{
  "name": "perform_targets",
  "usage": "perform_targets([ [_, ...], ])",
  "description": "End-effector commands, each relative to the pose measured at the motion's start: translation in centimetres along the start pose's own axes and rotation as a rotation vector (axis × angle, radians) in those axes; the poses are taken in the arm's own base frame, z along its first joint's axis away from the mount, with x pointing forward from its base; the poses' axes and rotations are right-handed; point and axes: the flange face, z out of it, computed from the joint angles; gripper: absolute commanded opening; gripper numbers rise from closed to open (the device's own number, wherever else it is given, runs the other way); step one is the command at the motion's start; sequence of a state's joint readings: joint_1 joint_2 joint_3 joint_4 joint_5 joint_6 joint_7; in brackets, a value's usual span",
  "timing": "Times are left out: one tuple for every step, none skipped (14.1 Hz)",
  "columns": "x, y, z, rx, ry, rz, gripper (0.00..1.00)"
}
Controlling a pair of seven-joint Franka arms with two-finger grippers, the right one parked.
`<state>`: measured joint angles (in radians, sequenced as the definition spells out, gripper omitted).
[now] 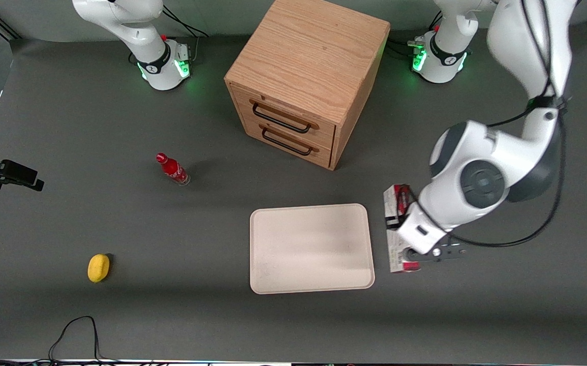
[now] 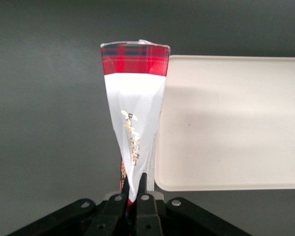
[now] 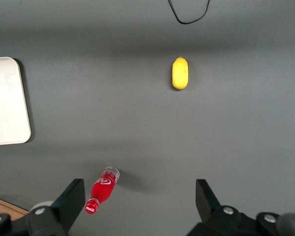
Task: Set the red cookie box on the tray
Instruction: 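Carry the upright cookie box over the white tray's corner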
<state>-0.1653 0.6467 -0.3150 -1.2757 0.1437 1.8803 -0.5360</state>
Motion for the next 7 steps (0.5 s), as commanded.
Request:
perform_targets([
  [0.5, 4.1, 3.7, 0.043, 0.016, -0.011, 0.00],
  [0.4, 5.1, 5.0, 0.039, 0.030, -0.012, 0.00],
  [0.2, 5.9, 6.1, 0.046, 0.039, -0.009, 0.00],
  [0.3, 6.3, 7.1, 0.048, 0.045, -0.015, 0.00],
  [0.4, 6.7, 8.0, 0.036, 0.058, -0.012, 0.00],
  [0.0, 7.5, 8.8, 0.040, 0.063, 0.002, 0.00],
  [0.1, 7.3, 9.8, 0.073, 0.070, 0.007, 0.00],
])
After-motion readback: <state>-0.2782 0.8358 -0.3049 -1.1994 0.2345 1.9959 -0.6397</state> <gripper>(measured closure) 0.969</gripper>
